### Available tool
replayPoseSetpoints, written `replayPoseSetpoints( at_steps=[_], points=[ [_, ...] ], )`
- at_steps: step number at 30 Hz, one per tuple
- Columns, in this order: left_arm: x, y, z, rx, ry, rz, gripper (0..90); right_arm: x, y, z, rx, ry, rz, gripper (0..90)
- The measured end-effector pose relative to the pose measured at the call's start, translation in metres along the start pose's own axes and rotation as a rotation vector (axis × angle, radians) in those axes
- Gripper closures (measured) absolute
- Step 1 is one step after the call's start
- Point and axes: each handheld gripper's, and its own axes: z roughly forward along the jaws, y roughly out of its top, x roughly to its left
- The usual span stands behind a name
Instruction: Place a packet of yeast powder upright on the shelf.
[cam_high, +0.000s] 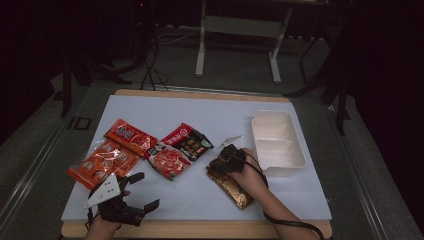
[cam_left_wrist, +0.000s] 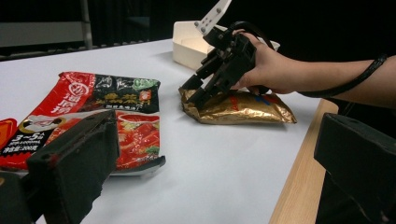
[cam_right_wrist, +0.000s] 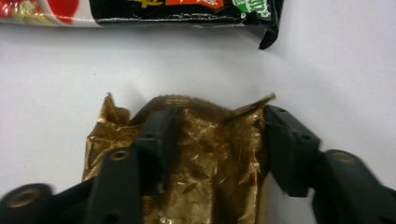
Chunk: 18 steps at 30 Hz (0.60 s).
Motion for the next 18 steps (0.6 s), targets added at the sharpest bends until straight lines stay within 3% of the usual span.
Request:
replayPoseSetpoints(
  at_steps=[5,7,13,18],
  points=[
    [0.0,0.0,0.001,0.004,0.001,0.0,0.9,0.007,0.0,-0.002,0.003,0.002,-0.03,67.2],
    [0.0,0.0,0.001,0.006,0.002,0.001,0.9,0.006,0.0,-0.002,0.01,0.0,-0.03,81.1],
    [0.001,-0.001,0.002,0.009,0.003,0.001,0.9,0.003,0.001,-0.003,0.013,0.017,-0.014,86.4],
    [0.002,-0.001,0.001,0.005,0.004,-0.008,0.9,-0.002,0.004,-0.019,-0.035,0.054,0.014,87.6]
  ],
)
